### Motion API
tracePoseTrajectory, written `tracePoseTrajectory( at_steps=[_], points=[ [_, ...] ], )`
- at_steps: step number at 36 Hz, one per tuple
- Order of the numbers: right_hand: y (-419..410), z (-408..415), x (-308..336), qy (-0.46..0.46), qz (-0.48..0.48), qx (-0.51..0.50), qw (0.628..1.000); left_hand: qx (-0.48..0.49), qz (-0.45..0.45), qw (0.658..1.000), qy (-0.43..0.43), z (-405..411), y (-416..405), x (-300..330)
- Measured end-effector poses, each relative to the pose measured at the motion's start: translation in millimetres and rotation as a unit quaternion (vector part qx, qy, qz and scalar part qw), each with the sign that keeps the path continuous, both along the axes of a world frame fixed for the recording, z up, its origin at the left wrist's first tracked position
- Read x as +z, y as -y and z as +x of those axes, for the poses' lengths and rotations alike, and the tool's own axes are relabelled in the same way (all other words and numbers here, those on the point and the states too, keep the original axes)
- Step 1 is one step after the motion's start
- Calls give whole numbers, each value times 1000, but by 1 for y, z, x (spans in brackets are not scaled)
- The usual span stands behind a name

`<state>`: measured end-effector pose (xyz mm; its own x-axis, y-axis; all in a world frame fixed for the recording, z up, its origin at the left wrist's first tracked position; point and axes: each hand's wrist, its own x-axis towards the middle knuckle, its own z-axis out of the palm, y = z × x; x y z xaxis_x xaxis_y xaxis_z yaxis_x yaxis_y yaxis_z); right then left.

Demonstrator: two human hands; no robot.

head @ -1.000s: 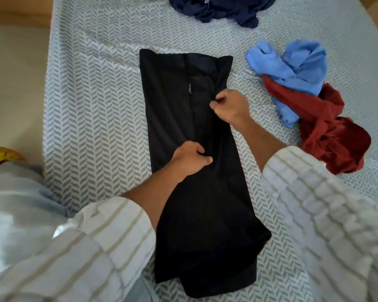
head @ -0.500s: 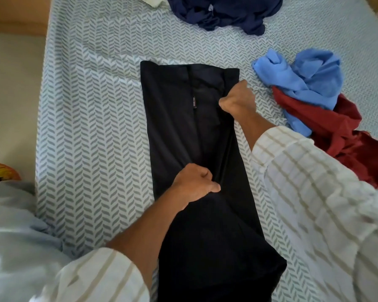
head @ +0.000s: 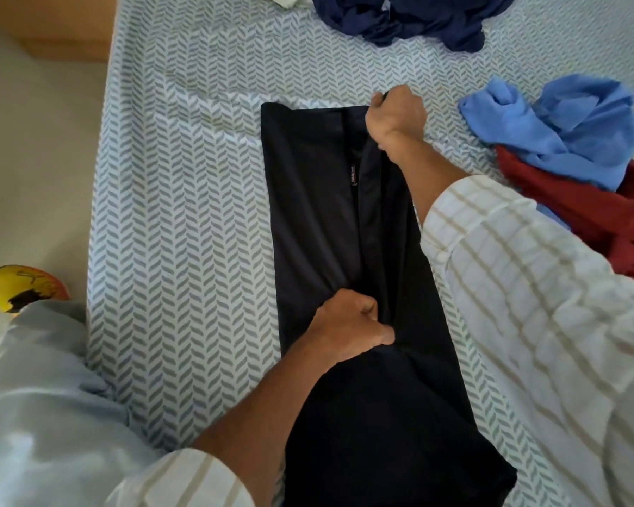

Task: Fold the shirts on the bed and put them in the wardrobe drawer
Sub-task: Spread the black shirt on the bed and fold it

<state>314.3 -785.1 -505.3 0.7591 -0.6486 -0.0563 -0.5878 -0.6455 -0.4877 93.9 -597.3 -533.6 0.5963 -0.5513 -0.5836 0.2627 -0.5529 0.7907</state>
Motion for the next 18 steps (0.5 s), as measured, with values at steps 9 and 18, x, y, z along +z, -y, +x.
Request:
tracePoseTrajectory(
  at_steps=[9,18],
  points=[
    [-17,13,-27,41,243,3,969,2,-5,1000,2,2,-2,1],
    [2,1,-23,32,238,29,970,-5,-11,1000,-22,2,-4,1]
  ],
)
